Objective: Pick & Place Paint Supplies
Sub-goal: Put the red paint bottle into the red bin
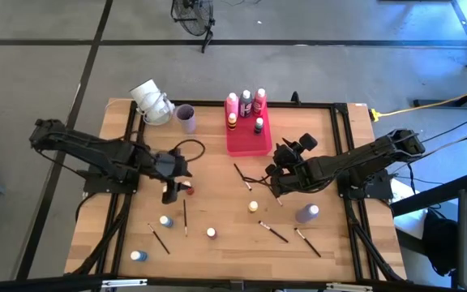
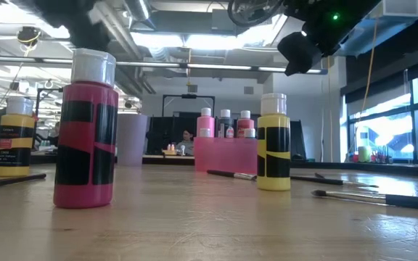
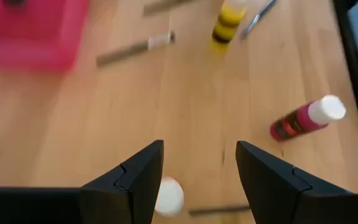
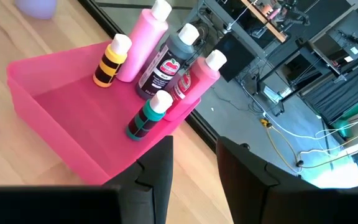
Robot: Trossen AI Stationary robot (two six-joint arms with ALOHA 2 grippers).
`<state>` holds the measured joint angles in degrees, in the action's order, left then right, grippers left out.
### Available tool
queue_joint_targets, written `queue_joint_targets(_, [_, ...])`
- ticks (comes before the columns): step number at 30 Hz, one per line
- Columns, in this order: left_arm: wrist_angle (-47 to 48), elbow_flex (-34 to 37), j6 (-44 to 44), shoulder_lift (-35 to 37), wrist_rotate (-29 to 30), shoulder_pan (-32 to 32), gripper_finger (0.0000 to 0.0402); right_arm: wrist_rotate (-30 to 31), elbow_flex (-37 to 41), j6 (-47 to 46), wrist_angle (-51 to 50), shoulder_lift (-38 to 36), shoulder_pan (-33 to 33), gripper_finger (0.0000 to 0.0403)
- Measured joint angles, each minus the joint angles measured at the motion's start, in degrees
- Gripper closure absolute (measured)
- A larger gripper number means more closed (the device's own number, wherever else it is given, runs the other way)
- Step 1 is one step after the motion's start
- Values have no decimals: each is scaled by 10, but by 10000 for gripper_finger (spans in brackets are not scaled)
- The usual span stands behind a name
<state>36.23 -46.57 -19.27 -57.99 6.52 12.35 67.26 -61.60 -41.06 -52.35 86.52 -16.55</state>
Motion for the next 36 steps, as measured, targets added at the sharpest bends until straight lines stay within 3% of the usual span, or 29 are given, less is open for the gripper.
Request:
queue_joint_targets(4, [43, 0, -42, -36, 0, 2, 204, 0, 0, 11, 8, 0, 0, 275])
queue_joint_targets(15, [46, -1, -5, -111, -3, 2, 204, -7, 0, 15, 15, 0, 0, 275])
queue_joint_targets(36, [47, -1, -9, -116, 11, 3, 204, -15, 0, 17, 16, 0, 0, 275])
